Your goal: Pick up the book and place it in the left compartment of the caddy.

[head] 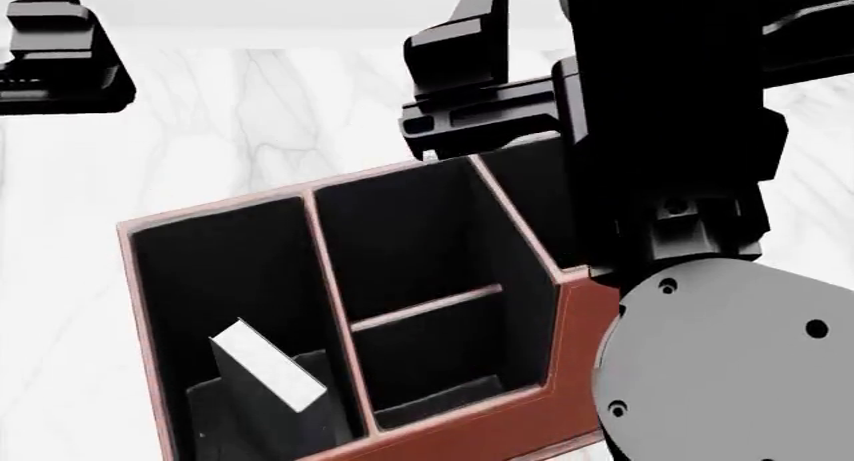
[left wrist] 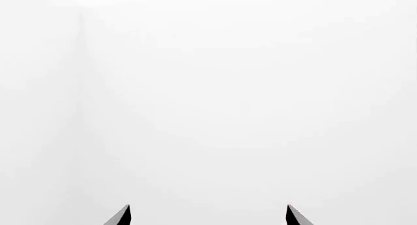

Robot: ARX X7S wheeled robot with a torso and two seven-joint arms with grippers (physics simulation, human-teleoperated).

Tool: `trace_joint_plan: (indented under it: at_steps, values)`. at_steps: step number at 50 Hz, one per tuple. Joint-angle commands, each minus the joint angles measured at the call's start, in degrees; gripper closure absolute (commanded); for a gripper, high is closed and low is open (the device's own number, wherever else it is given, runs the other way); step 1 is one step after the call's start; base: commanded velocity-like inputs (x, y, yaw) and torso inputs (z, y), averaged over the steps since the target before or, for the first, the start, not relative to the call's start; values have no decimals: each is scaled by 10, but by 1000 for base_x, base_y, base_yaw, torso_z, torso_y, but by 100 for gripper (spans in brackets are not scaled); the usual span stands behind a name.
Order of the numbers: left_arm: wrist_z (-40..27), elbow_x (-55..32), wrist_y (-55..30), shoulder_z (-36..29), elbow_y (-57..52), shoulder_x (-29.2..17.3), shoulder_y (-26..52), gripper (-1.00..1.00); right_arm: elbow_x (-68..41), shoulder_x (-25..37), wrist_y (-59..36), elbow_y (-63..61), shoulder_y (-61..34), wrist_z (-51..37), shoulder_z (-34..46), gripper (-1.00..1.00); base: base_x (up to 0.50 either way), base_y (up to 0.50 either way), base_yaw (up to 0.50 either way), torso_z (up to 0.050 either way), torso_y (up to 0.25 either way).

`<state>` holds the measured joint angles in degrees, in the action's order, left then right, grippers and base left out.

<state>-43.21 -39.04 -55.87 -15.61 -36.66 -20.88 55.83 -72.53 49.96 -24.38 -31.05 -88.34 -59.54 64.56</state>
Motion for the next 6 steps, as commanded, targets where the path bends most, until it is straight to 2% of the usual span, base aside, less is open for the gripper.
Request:
trace_joint_plan:
  at_steps: [1, 6]
  values:
    - [-11, -20, -28, 13, -9, 6, 44, -100, -18, -8, -29, -3, -37, -4, -7, -100, 0, 0, 0, 0, 0]
    - [-14, -24, -32, 15, -12, 7, 51, -100, -22, -9, -36, -4, -45, -4, -10, -100, 0, 0, 0, 0, 0]
